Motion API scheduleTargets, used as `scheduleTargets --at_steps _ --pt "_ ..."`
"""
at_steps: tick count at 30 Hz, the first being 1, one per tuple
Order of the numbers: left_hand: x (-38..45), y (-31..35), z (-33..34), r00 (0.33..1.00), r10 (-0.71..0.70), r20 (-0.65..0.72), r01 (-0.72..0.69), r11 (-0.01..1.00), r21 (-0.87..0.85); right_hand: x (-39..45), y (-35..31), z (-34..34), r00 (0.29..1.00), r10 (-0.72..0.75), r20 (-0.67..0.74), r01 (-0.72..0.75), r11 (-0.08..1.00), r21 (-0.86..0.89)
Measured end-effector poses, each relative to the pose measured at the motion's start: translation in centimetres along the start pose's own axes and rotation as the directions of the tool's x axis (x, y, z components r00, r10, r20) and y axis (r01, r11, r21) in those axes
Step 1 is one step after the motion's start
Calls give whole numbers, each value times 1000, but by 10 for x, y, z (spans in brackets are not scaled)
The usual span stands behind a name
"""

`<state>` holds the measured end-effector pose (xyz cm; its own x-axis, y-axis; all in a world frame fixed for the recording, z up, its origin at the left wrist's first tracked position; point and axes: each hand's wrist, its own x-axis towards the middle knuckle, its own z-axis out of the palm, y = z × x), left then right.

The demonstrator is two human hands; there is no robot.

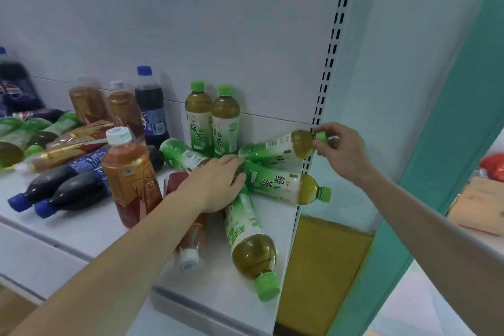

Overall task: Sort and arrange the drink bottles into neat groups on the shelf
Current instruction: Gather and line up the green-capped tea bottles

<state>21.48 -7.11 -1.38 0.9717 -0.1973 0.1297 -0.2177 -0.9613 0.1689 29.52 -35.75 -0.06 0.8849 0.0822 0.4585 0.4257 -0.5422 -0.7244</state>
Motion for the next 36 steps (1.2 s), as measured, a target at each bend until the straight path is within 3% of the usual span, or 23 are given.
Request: scheduleTargets --at_steps 7,14,18,22,26,29,32,34,36 --pt "-3 0 -1 1000 -6 -6 6 1000 -2 42 -62 7 944 -304 130 328 915 -235" --pt "-3 0 -2 1000 -20 -6 20 1000 -9 85 -116 43 911 -315 267 395 852 -344" --pt "-4 -1 -2 1000 -12 -15 12 999 -32 94 -131 62 916 -299 269 391 820 -418" --pt "-5 -2 -1 1000 -6 -12 5 999 -46 84 -128 60 931 -265 251 343 869 -356" --pt "-4 -4 -1 1000 -1 -14 0 998 -63 40 -94 37 955 -256 146 290 906 -308" --pt "-4 -5 0 1000 -8 -14 7 998 -69 -7 -56 14 940 -56 336 194 900 -391" --pt "-4 -5 0 999 -19 -43 15 997 -78 -47 -25 -3 814 220 538 61 888 -456" --pt "-4 -4 1 995 -17 -96 9 997 -80 -63 -11 -8 783 263 563 -92 945 -314" --pt "-5 -3 0 990 -23 -139 16 998 -53 -69 -3 -11 846 265 462 -250 964 -96"
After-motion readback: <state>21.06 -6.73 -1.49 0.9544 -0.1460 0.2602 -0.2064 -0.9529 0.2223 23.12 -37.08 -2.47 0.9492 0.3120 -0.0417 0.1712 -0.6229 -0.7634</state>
